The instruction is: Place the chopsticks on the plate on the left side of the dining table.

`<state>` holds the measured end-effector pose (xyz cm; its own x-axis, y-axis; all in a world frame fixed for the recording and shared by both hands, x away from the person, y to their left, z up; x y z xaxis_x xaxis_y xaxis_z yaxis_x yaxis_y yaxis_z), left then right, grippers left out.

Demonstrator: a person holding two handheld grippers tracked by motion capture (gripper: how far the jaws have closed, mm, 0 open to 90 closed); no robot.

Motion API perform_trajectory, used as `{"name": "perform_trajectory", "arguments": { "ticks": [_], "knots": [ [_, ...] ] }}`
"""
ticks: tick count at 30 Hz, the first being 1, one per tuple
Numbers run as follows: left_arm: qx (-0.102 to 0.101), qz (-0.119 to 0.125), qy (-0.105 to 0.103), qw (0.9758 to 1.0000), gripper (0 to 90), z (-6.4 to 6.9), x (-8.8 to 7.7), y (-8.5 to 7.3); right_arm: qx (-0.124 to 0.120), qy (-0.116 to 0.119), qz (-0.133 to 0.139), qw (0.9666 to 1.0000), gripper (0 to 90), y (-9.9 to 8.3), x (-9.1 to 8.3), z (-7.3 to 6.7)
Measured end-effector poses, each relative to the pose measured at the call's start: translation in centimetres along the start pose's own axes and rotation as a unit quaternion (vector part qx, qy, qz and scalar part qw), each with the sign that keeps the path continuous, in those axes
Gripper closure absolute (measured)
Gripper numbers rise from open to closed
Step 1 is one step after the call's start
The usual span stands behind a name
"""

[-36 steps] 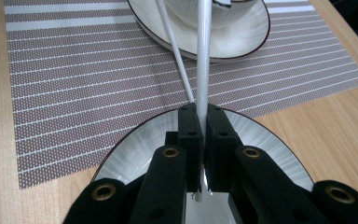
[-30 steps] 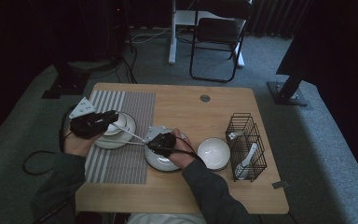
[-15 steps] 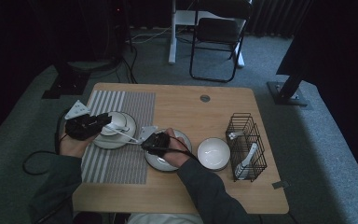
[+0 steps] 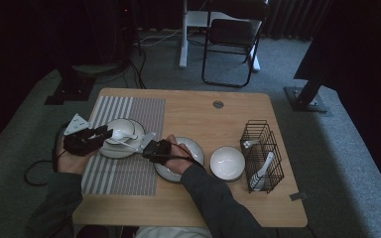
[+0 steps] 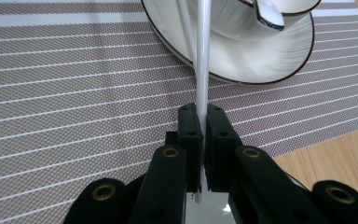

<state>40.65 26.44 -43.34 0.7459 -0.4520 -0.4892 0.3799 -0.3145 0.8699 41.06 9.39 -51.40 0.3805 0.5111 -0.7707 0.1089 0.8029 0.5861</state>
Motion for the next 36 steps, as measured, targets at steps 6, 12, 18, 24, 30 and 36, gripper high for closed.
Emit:
{"name": "perform_trajectory", "arguments": {
  "ticks": [6, 12, 18, 24, 30, 36],
  "knots": [
    [-0.016, -0.003, 0.005, 0.9999, 69.8, -0.8, -0.4, -1.2, -0.019, 0.003, -0.006, 0.9998, 86.9, 0.7, 1.0, 0.0],
    [-0.018, -0.002, 0.008, 0.9998, 69.8, -1.0, -0.6, -1.3, -0.027, 0.011, -0.021, 0.9993, 86.8, 1.1, 2.3, -0.3],
    [-0.021, 0.000, 0.008, 0.9997, 69.8, -1.2, -0.6, -1.3, -0.034, 0.017, -0.032, 0.9988, 86.8, 1.1, 3.2, -0.6],
    [-0.019, -0.006, 0.008, 0.9998, 69.8, -1.1, -0.3, -1.4, -0.037, 0.020, -0.039, 0.9983, 86.8, 1.2, 3.7, -0.7],
    [-0.021, -0.017, 0.016, 0.9995, 70.0, -1.6, -0.2, -2.2, -0.036, 0.024, -0.045, 0.9980, 86.8, 1.3, 4.3, -0.8],
    [-0.028, -0.014, 0.018, 0.9994, 70.1, -1.9, -0.4, -2.4, -0.039, 0.022, -0.054, 0.9975, 86.6, 1.4, 4.8, -0.6]
  ]
}}
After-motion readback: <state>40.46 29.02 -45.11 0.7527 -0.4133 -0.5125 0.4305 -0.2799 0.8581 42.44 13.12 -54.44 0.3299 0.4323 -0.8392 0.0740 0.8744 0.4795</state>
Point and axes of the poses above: each handheld gripper's, and its own axes: x roughly forward along the jaws, y roughly out of its top, z roughly to its right, the point moved 8 cm from there along x, roughly forward along the jaws, and after that the axes turned 2 degrees about x, right-handed, at the moved point
